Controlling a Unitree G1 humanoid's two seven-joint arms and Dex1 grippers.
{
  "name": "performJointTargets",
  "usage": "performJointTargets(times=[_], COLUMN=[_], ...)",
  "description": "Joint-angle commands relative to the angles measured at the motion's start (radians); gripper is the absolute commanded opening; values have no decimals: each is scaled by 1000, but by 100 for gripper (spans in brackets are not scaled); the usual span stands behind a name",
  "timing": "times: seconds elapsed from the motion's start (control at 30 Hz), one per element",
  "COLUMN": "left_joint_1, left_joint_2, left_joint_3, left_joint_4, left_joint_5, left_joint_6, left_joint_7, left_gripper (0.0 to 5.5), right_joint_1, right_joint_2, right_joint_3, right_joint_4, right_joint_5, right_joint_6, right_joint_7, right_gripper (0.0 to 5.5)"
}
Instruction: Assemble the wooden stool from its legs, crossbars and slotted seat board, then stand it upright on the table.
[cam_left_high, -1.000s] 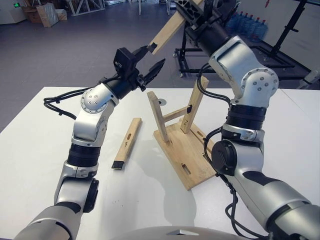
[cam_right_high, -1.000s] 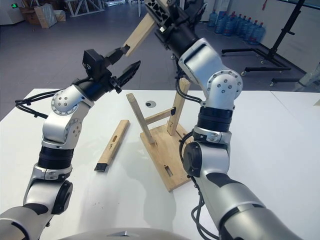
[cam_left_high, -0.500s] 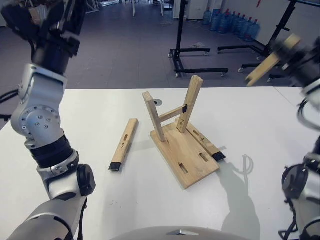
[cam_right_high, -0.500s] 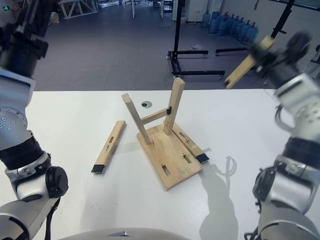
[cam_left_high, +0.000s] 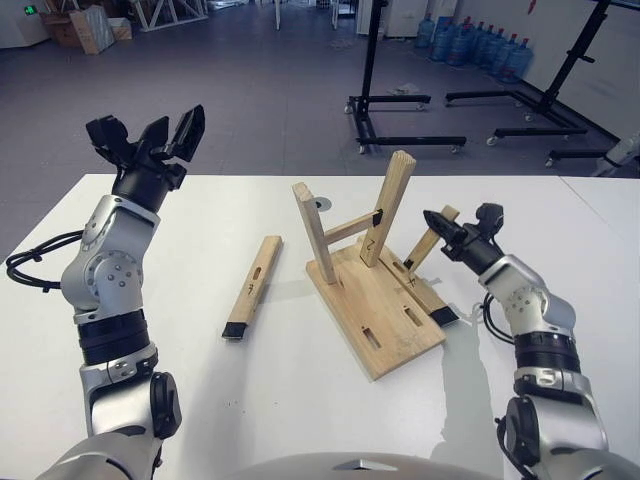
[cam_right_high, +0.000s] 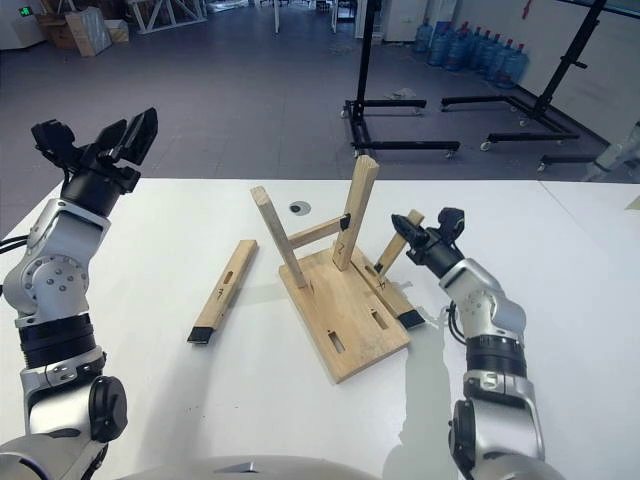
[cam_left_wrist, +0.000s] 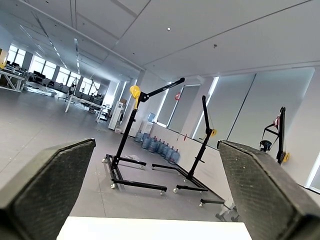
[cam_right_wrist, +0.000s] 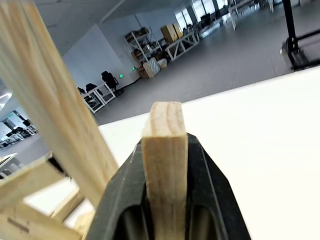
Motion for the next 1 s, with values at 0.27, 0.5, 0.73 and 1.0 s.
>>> performJointTargets(times=[0.27,0.5,0.73,1.0], left_joint_1=[16,24,31,38], left_joint_2=[-5,-12,-11,-8], left_joint_3=[-32,-47,-53,-61], left_joint_4=[-23,-42,-34,-31], left_joint_5=[13,15,22,28], left_joint_6=[-8,-4,-11,-19], left_joint_7=[1,9,1,-9], left_gripper=[447,447,447,447], right_joint_1=[-80,-107,-111,-86], right_joint_2=[34,46,58,63], right_joint_3=[-14,-22,-15,2], right_joint_4=[95,173,203,205], right_joint_5=[-42,-69,-94,-129], right_joint_6=[-66,-114,-132,-151], right_joint_7=[4,10,21,26], right_gripper=[39,39,39,39])
